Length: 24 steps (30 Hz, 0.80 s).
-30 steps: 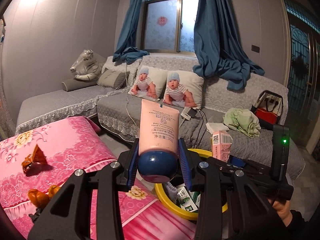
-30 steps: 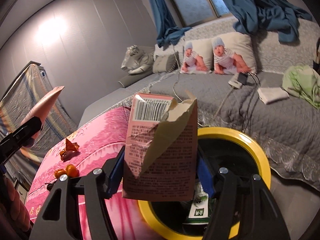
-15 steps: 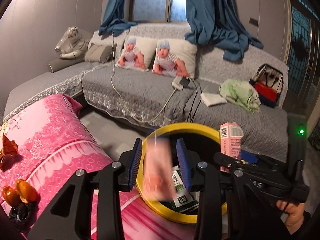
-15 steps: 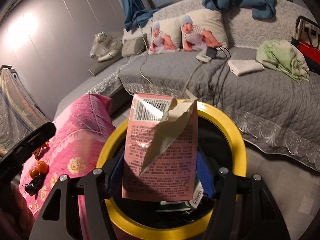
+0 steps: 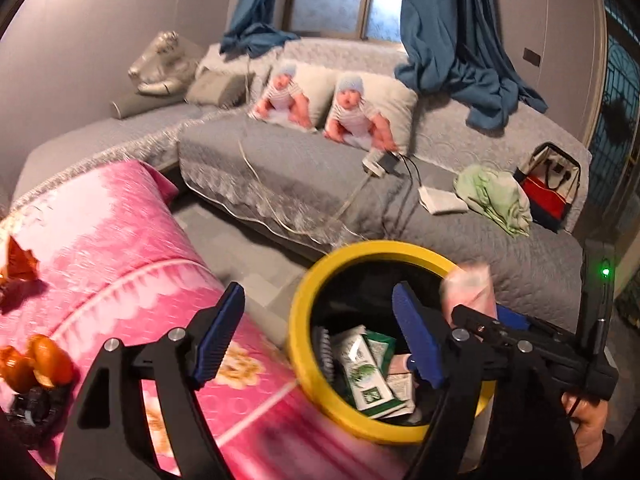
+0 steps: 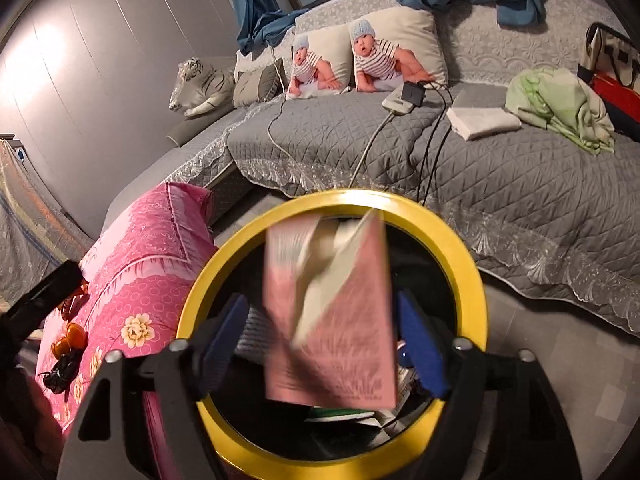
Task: Collect trash
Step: 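Open both tools to drop the tube and pink box into the bin, then bring both tools back over the black bag and orange peels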
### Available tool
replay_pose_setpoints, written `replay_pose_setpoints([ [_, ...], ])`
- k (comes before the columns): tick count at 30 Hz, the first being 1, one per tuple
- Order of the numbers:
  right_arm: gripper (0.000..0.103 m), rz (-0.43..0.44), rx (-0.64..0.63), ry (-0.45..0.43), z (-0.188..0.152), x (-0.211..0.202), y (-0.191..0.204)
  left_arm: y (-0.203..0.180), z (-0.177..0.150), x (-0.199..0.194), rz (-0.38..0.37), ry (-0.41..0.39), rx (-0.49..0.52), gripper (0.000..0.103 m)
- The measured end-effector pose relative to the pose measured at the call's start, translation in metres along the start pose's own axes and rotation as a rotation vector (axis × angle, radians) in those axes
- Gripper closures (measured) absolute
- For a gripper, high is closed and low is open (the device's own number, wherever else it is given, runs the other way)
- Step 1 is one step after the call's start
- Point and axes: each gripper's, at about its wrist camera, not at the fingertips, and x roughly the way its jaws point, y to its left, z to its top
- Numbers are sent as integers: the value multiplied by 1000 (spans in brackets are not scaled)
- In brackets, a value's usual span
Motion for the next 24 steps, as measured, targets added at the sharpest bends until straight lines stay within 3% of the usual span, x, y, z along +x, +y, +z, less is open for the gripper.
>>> replay_pose_setpoints([
  [7, 26, 86, -55, -53, 5, -12, 22, 60, -9, -66, 138, -89, 0, 22],
  [13, 26, 159, -128, -58, 7, -14, 56, 139, -47, -133, 284, -90, -45, 22],
  [16, 26, 188, -157, -49, 6, -10, 73, 167, -71, -147, 337, -51, -51, 22],
  [24, 26, 252, -210, -21, 8, -8, 122, 223, -106, -132, 322, 61, -148, 25],
])
